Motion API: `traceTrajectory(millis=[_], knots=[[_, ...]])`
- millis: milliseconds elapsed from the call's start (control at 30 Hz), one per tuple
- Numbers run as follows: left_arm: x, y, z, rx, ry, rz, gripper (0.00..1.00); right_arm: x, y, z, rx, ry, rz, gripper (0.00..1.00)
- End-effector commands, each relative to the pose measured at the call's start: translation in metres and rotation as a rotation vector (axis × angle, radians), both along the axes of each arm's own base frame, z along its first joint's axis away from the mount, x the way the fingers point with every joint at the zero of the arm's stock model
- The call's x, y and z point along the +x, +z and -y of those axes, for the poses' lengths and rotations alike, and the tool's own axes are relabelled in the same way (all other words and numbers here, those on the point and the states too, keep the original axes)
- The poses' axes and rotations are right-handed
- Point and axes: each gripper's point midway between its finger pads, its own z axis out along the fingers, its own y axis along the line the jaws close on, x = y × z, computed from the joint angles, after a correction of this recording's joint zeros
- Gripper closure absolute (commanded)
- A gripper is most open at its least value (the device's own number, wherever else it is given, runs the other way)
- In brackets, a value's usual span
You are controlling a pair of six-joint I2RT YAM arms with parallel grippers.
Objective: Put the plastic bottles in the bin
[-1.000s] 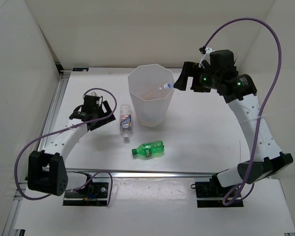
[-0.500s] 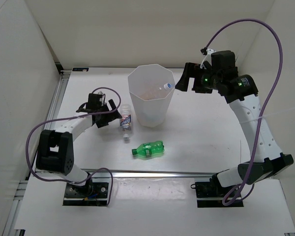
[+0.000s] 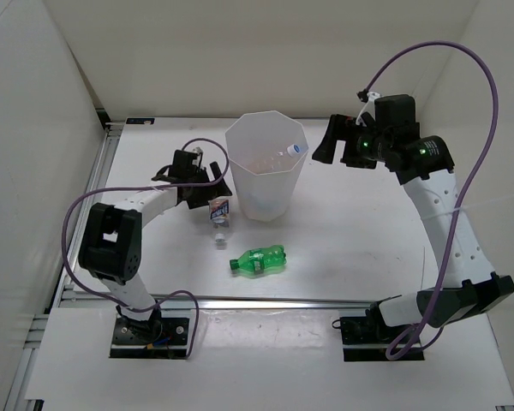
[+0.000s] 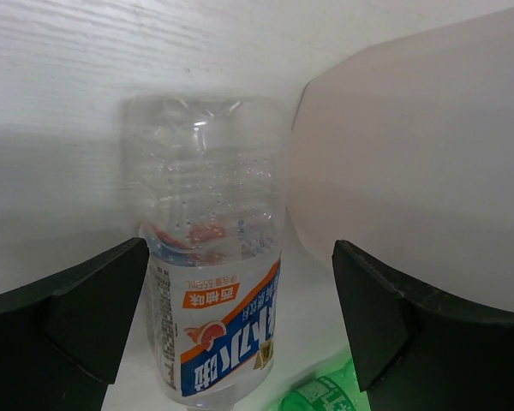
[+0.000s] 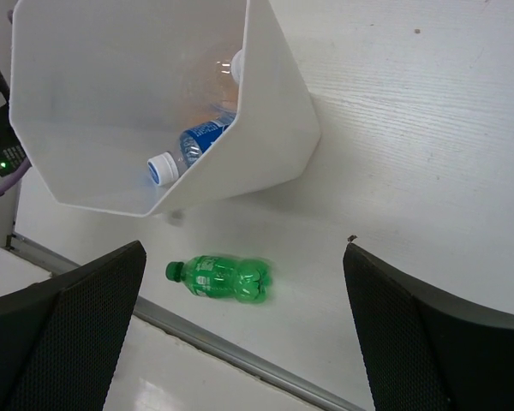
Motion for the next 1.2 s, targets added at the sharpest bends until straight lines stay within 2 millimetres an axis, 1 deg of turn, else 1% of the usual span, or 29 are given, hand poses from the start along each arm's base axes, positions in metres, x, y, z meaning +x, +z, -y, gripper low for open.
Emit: traceTrajectory(millis=[0, 33, 67, 133, 200, 233, 300, 333, 400, 433, 467, 500, 533, 567, 600, 667, 700, 733, 767, 800, 833, 867, 933, 967, 1000, 1033, 1067, 1100, 1167], knots=[[-0.003, 0.006, 0.016, -0.017, -0.056, 0.013, 0.01, -0.003, 0.012, 0.001, 0.01, 0.02, 0.054, 0.0], [-0.005, -0.003, 0.016, -0.012, -0.056, -0.008, 0.01, -0.003, 0.012, 0.001, 0.01, 0.02, 0.054, 0.0], [-0.008, -0.002, 0.021, -0.019, -0.074, -0.01, 0.01, -0.003, 0.009, 0.001, 0.007, 0.02, 0.045, 0.0], [-0.012, -0.01, 0.02, -0.019, -0.067, -0.033, 0.01, -0.002, 0.005, 0.004, 0.004, 0.011, 0.037, 0.0], [-0.017, -0.018, 0.02, -0.02, -0.072, -0.057, 0.01, -0.004, 0.008, 0.004, 0.007, 0.011, 0.045, 0.0], [-0.017, -0.018, 0.02, -0.02, -0.073, -0.057, 0.01, -0.004, 0.004, 0.004, 0.003, 0.011, 0.035, 0.0], [-0.025, -0.027, 0.018, -0.013, -0.072, -0.082, 0.02, -0.002, 0.004, 0.007, 0.003, 0.002, 0.035, 0.0], [-0.028, -0.03, 0.017, -0.01, -0.072, -0.091, 0.05, -0.003, 0.001, 0.007, 0.0, 0.002, 0.026, 0.0], [-0.032, -0.037, 0.013, 0.008, -0.06, -0.105, 0.1, -0.005, 0.004, 0.008, 0.003, 0.002, 0.035, 0.0], [-0.037, -0.04, 0.011, 0.011, -0.06, -0.114, 0.13, -0.005, 0.0, 0.008, 0.0, 0.002, 0.025, 0.0], [-0.038, -0.039, 0.008, 0.019, -0.052, -0.108, 0.2, -0.005, -0.001, 0.008, 0.0, 0.002, 0.025, 0.0], [-0.04, -0.043, 0.006, 0.031, -0.045, -0.114, 0.26, -0.007, 0.002, 0.009, 0.003, 0.002, 0.033, 0.0], [-0.045, -0.043, 0.003, 0.039, -0.039, -0.115, 0.32, -0.007, -0.002, 0.009, 0.0, 0.002, 0.023, 0.0], [-0.045, -0.037, 0.001, 0.042, -0.032, -0.096, 0.39, -0.007, -0.002, 0.009, -0.001, 0.002, 0.023, 0.0], [-0.044, -0.035, -0.006, 0.054, -0.011, -0.086, 0.39, -0.008, -0.005, 0.009, -0.003, 0.002, 0.015, 0.0], [-0.04, -0.019, -0.017, 0.047, 0.022, -0.04, 0.39, -0.01, -0.002, 0.01, -0.001, 0.002, 0.023, 0.0], [-0.036, -0.014, -0.03, 0.058, 0.071, -0.024, 0.41, -0.01, -0.006, 0.01, -0.004, 0.002, 0.013, 0.0], [-0.033, -0.004, -0.035, 0.05, 0.086, 0.004, 0.41, -0.01, -0.006, 0.01, -0.004, 0.002, 0.013, 0.0], [-0.026, 0.02, -0.04, 0.038, 0.108, 0.07, 0.43, -0.01, -0.006, 0.01, -0.004, 0.002, 0.013, 0.0], [-0.02, 0.035, -0.051, 0.03, 0.14, 0.107, 0.45, -0.009, -0.006, 0.011, 0.002, 0.002, 0.011, 0.0], [-0.012, 0.057, -0.055, 0.018, 0.156, 0.157, 0.47, -0.009, -0.006, 0.011, 0.002, 0.002, 0.011, 0.0], [-0.006, 0.084, -0.06, 0.002, 0.172, 0.224, 0.47, -0.008, -0.008, 0.011, 0.002, 0.002, 0.011, 0.0], [0.002, 0.113, -0.074, 0.0, 0.212, 0.276, 0.47, -0.009, -0.008, 0.009, 0.014, 0.004, 0.005, 0.0], [0.01, 0.144, -0.073, -0.015, 0.213, 0.34, 0.47, -0.01, -0.011, 0.009, 0.011, 0.004, -0.004, 0.0], [0.015, 0.165, -0.076, -0.024, 0.225, 0.385, 0.47, -0.009, -0.009, 0.007, 0.027, 0.006, -0.002, 0.0], [0.017, 0.181, -0.075, -0.035, 0.218, 0.411, 0.47, -0.009, -0.009, 0.007, 0.027, 0.006, -0.002, 0.0], [0.024, 0.221, -0.071, -0.072, 0.213, 0.489, 0.47, -0.009, -0.009, 0.007, 0.027, 0.006, -0.002, 0.0], [0.027, 0.239, -0.066, -0.115, 0.213, 0.511, 0.47, -0.01, -0.009, 0.005, 0.032, 0.013, -0.004, 0.0], [0.029, 0.275, -0.047, -0.17, 0.158, 0.569, 0.47, -0.01, -0.008, 0.005, 0.039, 0.007, -0.009, 0.0]])
